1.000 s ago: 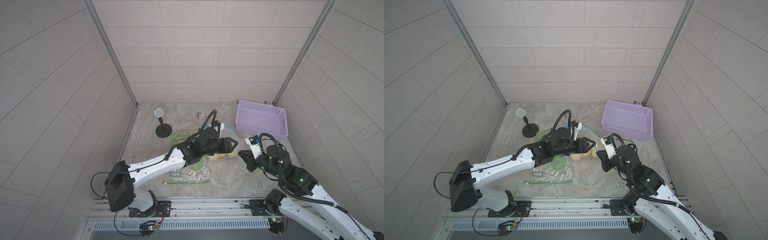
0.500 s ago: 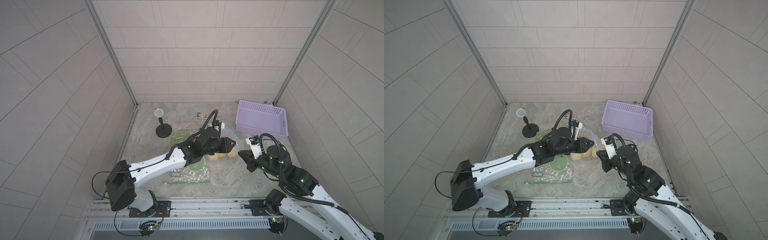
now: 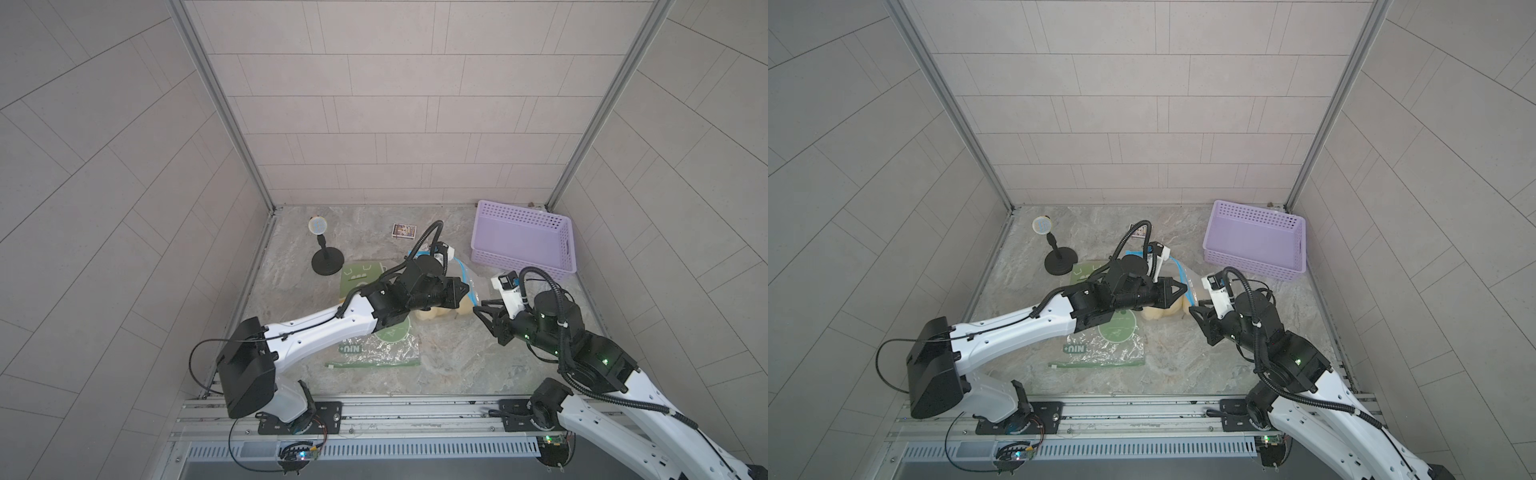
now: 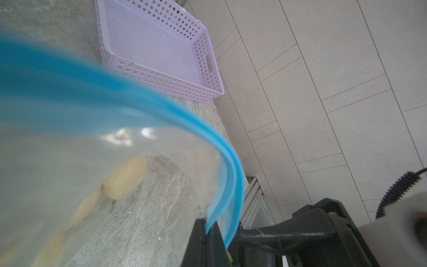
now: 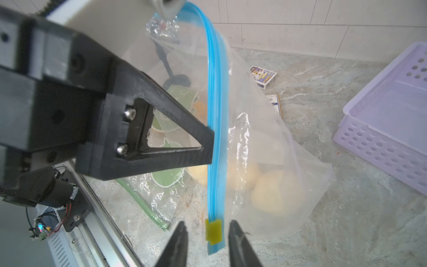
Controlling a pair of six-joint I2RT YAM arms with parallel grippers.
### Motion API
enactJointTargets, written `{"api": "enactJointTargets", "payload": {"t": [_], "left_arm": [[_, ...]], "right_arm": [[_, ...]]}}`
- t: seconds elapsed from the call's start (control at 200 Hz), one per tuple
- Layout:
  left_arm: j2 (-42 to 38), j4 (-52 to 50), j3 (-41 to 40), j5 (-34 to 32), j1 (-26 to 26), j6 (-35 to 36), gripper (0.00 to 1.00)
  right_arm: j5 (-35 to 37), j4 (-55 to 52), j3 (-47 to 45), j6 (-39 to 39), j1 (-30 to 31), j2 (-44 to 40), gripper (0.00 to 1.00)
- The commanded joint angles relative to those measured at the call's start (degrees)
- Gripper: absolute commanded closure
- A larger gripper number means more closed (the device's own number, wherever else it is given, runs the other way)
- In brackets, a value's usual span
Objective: Open the zip-top bag and take out the pear
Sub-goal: Open the zipper of the food storage bag at the center of the board.
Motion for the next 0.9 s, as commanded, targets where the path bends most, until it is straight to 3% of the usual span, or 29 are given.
{"api": "enactJointTargets", "payload": {"t": [0.0, 0.14, 0.365, 0.56, 0.896], "left_arm": [[-0.6, -0.7, 0.4, -0.7, 0.2, 2.1, 1.0], [0.0, 0.4, 0.1, 0.2, 0.2, 1.3, 1.0], [-0.5, 0.3, 0.2, 1.0, 0.1, 1.3, 1.0], [-0.9, 0.4, -0.4, 1.4, 0.1, 1.3, 1.0], [-1.5, 1.0, -1.3, 2.0, 0.0, 1.2, 1.0]], "right_arm": [[2.3, -1.6, 6.0, 1.1, 0.2, 0.3, 0.49], [-0.9, -4.4, 13.1, 0.3, 0.2, 7.4, 0.45], [-2.4, -3.8, 16.8, 0.3, 0.2, 18.1, 0.53], [2.7, -3.7, 18.0, 0.2, 0.2, 20.5, 0.61], [5.9, -4.9, 18.7, 0.1, -1.5, 20.5, 0.65]]}}
